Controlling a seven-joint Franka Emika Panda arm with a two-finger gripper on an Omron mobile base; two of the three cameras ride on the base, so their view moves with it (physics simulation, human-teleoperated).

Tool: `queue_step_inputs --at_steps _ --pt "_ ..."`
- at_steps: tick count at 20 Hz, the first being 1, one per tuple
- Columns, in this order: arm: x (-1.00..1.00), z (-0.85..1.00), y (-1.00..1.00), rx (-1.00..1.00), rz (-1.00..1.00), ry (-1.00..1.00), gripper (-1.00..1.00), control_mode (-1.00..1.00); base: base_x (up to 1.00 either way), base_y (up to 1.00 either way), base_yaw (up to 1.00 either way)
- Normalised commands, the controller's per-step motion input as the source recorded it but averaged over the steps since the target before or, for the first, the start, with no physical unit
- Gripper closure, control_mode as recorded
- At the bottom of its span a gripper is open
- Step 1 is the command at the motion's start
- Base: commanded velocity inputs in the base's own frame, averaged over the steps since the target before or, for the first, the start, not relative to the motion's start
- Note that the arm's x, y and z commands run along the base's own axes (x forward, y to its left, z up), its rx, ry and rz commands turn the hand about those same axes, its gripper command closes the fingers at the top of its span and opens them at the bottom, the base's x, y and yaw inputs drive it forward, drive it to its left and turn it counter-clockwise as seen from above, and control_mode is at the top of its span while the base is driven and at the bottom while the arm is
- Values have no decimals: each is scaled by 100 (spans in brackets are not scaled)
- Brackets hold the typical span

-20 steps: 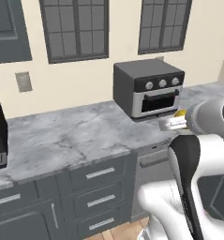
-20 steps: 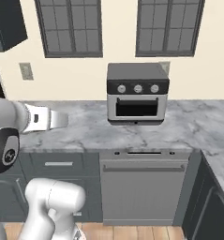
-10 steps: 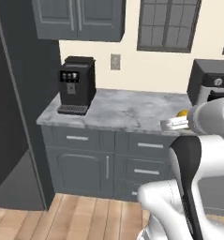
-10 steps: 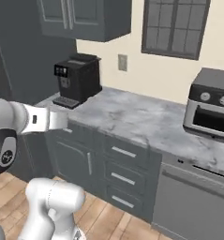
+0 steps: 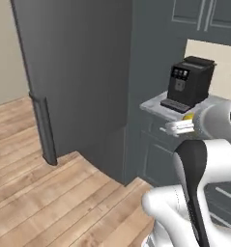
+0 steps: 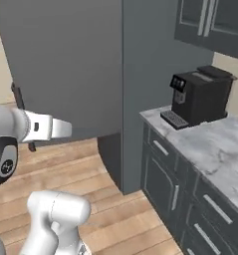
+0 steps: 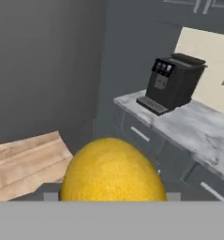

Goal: Place the beer on the top shelf of the fridge to keep it out of children's reach, and place the lemon and kiwi on lower shelves for easy access.

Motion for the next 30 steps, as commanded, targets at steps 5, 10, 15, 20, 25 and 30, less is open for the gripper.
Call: queue_step_inputs --at_steps 5,10,15,20,25,30 --pt "0 0 0 0 0 0 100 100 1 34 94" --pt "0 0 0 0 0 0 100 100 22 17 87" --pt "0 0 0 0 0 0 100 100 62 11 72" --pt "0 0 0 0 0 0 100 100 90 10 42" --pt "0 0 0 0 0 0 100 100 99 15 13" --pt "0 0 0 0 0 0 100 100 92 37 -3"
